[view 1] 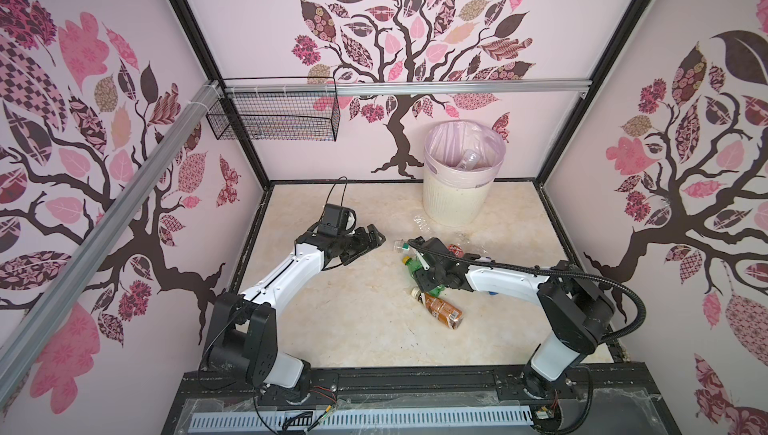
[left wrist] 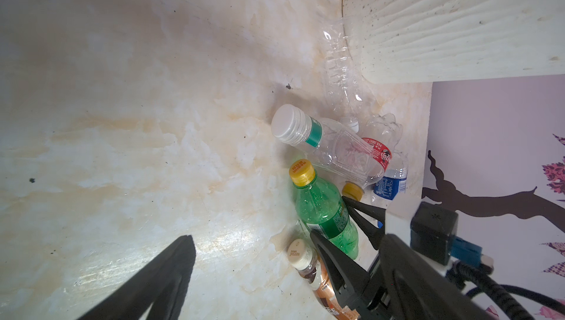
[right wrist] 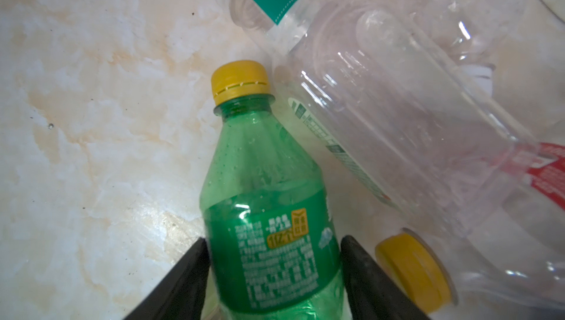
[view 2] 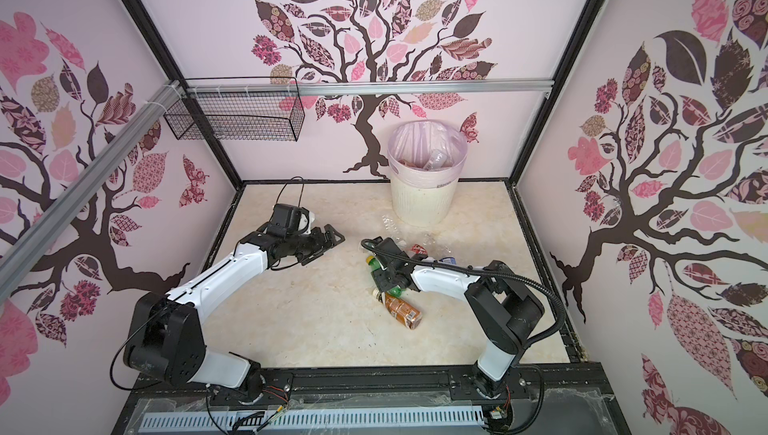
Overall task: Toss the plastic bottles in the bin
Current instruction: 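Close the right gripper around the green Sprite bottle's body and drag it free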
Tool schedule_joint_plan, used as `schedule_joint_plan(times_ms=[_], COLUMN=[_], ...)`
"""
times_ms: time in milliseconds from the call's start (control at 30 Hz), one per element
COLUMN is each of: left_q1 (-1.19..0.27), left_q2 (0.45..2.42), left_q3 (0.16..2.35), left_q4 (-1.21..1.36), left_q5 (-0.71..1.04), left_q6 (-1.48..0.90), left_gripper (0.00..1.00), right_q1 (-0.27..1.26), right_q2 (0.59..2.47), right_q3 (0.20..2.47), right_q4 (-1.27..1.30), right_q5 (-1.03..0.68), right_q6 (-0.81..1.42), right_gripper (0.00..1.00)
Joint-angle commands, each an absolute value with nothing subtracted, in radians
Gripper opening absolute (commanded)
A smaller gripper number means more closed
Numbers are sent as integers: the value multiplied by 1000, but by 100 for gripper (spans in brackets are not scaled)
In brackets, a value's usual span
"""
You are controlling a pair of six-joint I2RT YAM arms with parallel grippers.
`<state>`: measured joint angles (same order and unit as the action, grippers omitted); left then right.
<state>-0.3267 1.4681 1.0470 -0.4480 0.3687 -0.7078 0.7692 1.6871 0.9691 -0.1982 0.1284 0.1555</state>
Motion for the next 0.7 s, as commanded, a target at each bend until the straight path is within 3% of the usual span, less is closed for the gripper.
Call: schedule_joint_plan(times_ms=[0, 667], left_q1=[-321, -254], left_q2=[1445, 1428], left_q3=[1015, 987], left_q4=[-448, -446], left_q5=[376, 421], left_q6=[-699, -719], left_gripper=[98, 98], right_q1=[776, 801], right_q2=[1733, 1817], right_q3=[1009, 1112], right_q4=[-212, -217], right_q5=[146, 143], right_q6=[146, 121], right_gripper=[67, 61])
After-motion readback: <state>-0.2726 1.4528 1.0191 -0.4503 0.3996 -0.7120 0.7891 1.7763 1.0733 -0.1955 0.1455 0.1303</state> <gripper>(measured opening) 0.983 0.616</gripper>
